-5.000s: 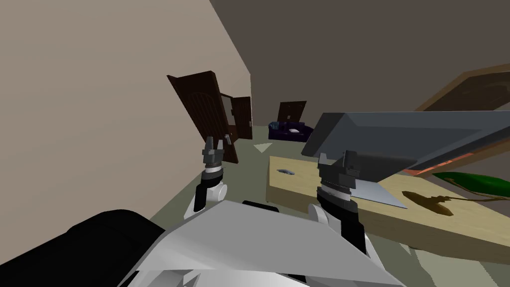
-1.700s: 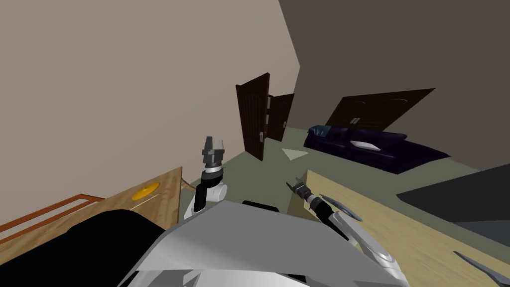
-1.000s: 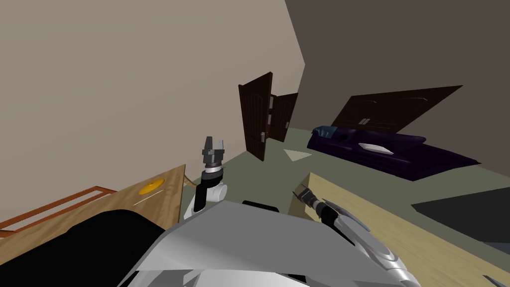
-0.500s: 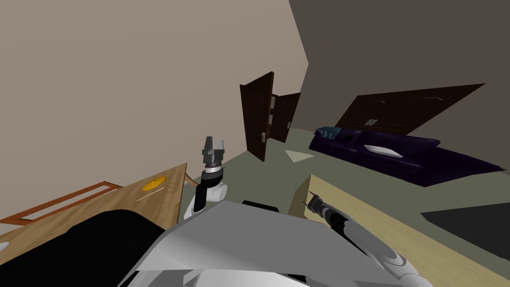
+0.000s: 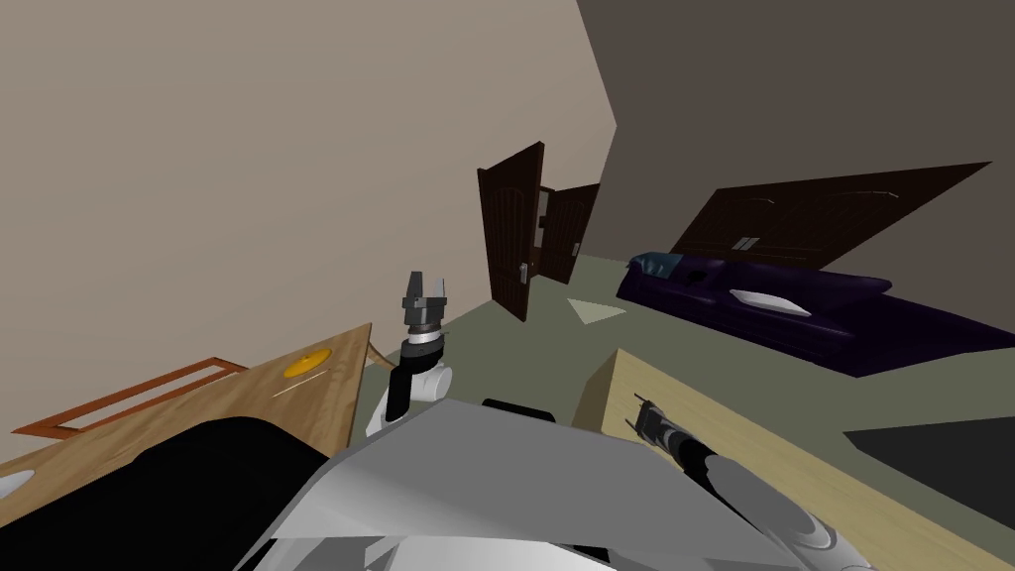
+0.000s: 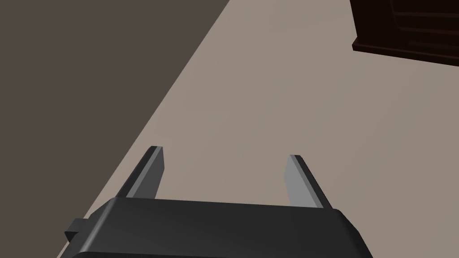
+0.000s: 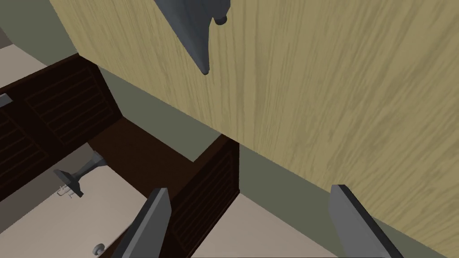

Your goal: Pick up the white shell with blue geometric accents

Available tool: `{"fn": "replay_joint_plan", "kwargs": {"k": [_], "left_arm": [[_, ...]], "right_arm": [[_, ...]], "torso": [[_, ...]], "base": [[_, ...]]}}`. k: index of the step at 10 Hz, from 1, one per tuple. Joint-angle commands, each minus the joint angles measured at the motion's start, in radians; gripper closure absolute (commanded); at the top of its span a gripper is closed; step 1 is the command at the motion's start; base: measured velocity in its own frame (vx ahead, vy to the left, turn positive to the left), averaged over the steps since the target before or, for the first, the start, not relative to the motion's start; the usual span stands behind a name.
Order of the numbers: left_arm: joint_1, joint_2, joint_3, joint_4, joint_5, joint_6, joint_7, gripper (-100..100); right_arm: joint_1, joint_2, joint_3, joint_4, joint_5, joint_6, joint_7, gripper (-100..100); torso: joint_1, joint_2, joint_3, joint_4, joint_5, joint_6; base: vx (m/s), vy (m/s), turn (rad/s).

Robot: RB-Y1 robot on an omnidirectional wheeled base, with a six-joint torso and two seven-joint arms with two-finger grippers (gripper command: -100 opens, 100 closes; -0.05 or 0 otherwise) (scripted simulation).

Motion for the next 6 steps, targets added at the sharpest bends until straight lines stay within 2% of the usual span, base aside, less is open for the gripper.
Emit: {"fn": "replay_joint_plan", "kwargs": {"k": [1,6], "left_arm": [[0.000,0.000,0.000,0.000,0.000,0.000,0.000,0],[0.000,0.000,0.000,0.000,0.000,0.000,0.000,0]], "right_arm": [[-0.003,-0.021,0.024,0.047,0.029,0.033,0.027,-100],[-0.004,-0.074,0.092,0.119,0.075,0.097,0.064,-100]], "torso": [[0.000,0.000,0.000,0.000,0.000,0.000],[-0.001,0.000,0.000,0.000,0.000,0.000]], "base": [[0.022,-0.051,0.023],[0.010,-0.053,0.009]]}}
